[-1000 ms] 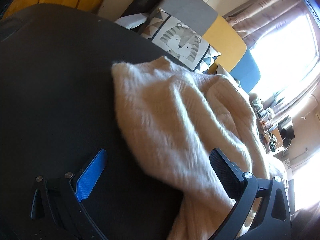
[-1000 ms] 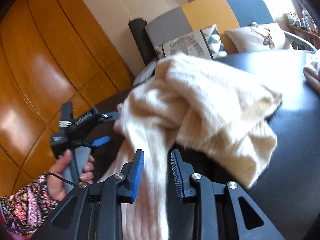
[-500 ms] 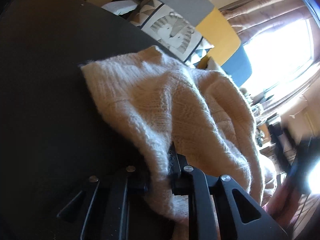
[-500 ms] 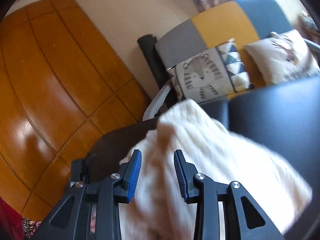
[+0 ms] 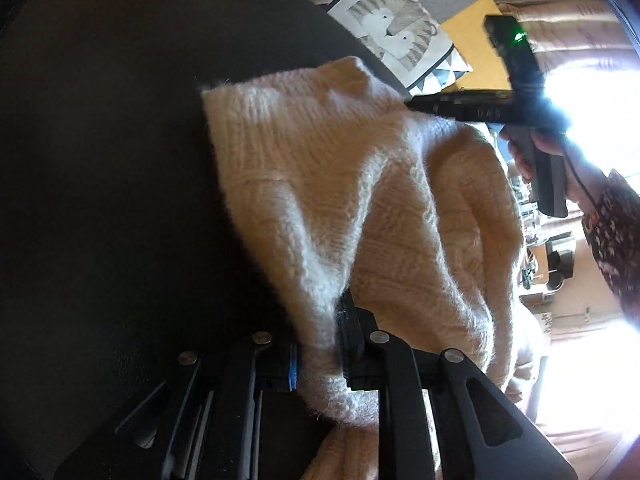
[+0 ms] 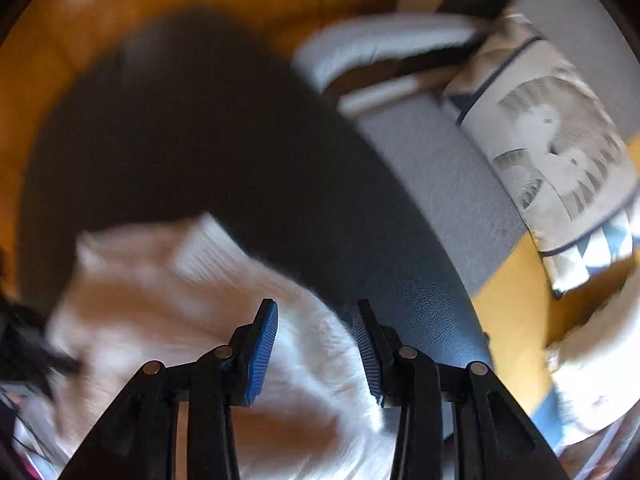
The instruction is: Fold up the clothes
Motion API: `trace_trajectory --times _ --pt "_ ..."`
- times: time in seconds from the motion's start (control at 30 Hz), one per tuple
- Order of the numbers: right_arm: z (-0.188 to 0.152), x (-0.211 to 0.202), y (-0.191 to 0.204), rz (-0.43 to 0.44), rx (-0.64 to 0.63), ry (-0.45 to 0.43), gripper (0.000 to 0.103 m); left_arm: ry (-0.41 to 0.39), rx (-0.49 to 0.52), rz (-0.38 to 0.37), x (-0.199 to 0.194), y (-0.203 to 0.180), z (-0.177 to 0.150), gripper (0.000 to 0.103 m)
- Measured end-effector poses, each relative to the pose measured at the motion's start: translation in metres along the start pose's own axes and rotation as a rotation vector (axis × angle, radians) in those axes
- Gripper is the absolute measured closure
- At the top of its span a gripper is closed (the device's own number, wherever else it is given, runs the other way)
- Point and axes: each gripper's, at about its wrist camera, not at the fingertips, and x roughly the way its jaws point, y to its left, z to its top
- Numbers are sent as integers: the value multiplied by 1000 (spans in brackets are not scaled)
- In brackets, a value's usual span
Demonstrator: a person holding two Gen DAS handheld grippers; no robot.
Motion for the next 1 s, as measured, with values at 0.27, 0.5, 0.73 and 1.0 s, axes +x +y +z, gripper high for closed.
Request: trace_trajectory --times 0.27,0.5,0.73,1.0 --pt "11 24 7 86 -155 165 53 23 -7 -11 -2 3 4 82" --pt "15 37 40 -4 -253 240 17 30 45 31 -4 -9 10 73" --pt "-3 16 39 -9 -117 113 69 28 118 124 -9 -26 13 75" --pt "-52 -21 49 -23 112 -80 95 -82 270 186 -51 -71 28 90"
